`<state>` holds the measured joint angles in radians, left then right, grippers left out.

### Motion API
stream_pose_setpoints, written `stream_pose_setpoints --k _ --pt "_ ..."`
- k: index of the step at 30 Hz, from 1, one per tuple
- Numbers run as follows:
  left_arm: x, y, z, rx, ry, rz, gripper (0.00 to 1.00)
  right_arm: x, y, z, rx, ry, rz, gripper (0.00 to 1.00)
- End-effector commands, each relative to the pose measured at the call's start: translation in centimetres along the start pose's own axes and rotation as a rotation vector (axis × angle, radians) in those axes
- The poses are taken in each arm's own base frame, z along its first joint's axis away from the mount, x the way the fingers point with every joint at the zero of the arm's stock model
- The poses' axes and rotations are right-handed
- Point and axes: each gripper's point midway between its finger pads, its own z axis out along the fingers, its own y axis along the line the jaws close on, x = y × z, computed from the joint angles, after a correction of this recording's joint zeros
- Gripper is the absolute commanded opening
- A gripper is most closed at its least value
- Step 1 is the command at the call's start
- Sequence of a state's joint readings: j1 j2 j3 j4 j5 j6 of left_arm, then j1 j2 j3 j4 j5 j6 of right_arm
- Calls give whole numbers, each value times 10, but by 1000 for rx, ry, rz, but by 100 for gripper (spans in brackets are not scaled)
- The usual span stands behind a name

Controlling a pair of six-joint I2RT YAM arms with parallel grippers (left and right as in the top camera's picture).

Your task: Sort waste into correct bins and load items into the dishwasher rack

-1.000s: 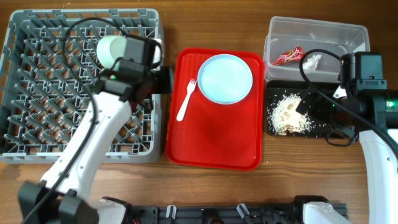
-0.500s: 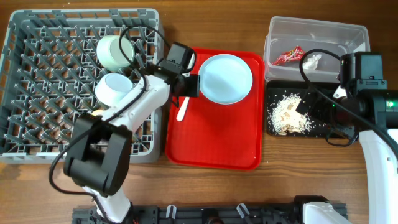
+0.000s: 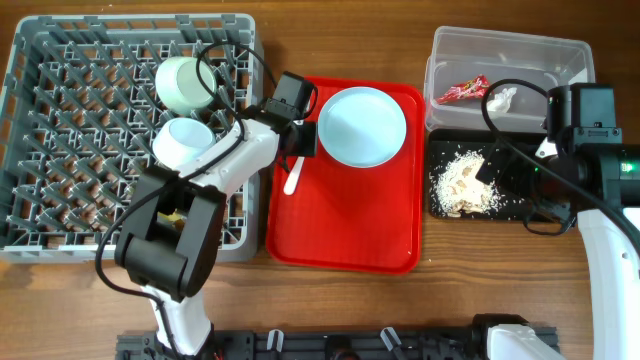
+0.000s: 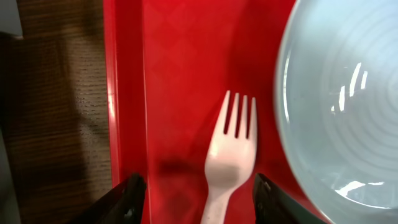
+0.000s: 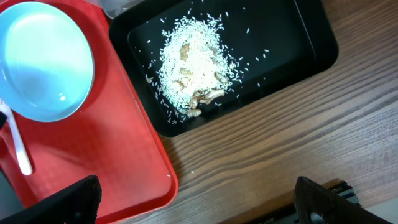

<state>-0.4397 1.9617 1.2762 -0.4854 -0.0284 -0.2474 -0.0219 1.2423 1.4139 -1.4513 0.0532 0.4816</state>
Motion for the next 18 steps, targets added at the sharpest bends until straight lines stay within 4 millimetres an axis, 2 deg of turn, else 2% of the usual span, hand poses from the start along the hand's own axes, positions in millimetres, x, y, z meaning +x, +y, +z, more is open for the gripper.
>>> stream_pose_setpoints --k 1,4,10,18 --pt "0 2 5 -19 -7 12 56 -2 0 -1 -3 -6 -5 100" --pt "-3 0 5 -14 -16 15 56 -2 0 -1 -3 -6 -6 100" --pt "-7 -19 5 11 -52 45 56 -5 1 -1 -8 -16 -5 100" --pt "-7 -12 4 -29 -56 47 55 -4 1 -1 -8 -16 -6 100"
